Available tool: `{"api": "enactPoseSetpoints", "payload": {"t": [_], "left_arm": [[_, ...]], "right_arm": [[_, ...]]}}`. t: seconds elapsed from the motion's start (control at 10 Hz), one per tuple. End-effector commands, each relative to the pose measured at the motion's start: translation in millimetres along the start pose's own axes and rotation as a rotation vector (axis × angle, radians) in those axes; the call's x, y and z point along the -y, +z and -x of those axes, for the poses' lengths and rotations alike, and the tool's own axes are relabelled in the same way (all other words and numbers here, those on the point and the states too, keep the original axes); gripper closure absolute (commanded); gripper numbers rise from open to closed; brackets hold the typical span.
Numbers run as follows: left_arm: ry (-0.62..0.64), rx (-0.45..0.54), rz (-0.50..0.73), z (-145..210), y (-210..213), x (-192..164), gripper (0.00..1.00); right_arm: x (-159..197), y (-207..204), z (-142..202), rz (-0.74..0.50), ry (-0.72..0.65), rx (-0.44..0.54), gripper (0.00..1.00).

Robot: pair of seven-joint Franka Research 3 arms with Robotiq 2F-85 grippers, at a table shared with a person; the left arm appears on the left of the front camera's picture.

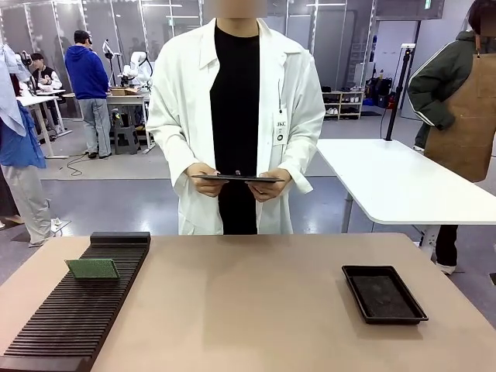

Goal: Inspect the PCB.
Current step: Pick up the Blank PCB and present it to the human.

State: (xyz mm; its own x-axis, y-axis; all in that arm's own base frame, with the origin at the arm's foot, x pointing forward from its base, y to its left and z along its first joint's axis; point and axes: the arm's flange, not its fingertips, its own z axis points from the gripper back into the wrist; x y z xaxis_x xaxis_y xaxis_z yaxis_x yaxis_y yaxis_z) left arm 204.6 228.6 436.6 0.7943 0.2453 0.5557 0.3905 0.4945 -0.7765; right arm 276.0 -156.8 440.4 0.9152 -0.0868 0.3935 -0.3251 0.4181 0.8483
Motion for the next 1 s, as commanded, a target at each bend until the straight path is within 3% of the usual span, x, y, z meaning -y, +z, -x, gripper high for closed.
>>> {"api": "enactPoseSetpoints", "payload": {"t": [0.0,0.1,0.5,0.9], "left_arm": [[-0.008,0.011,0.017,-1.3,1.5,3.1,0.00],[0.000,0.000,0.000,0.0,0.0,0.0,0.00],[-0.305,-0.276,-0.326,-53.4,-54.1,61.9,0.00],[-0.746,-0.578,-0.536,-98.2,-153.7,97.3,0.00]], "right_arm": [[-0.2,1.2,-0.1,-0.005,0.006,0.001,0.00],[-0.2,1.2,-0.1,-0.005,0.006,0.001,0.00],[-0.2,1.2,-0.1,-0.005,0.006,0.001,0.00],[-0.2,1.2,-0.1,-0.005,0.006,0.001,0.00]]}}
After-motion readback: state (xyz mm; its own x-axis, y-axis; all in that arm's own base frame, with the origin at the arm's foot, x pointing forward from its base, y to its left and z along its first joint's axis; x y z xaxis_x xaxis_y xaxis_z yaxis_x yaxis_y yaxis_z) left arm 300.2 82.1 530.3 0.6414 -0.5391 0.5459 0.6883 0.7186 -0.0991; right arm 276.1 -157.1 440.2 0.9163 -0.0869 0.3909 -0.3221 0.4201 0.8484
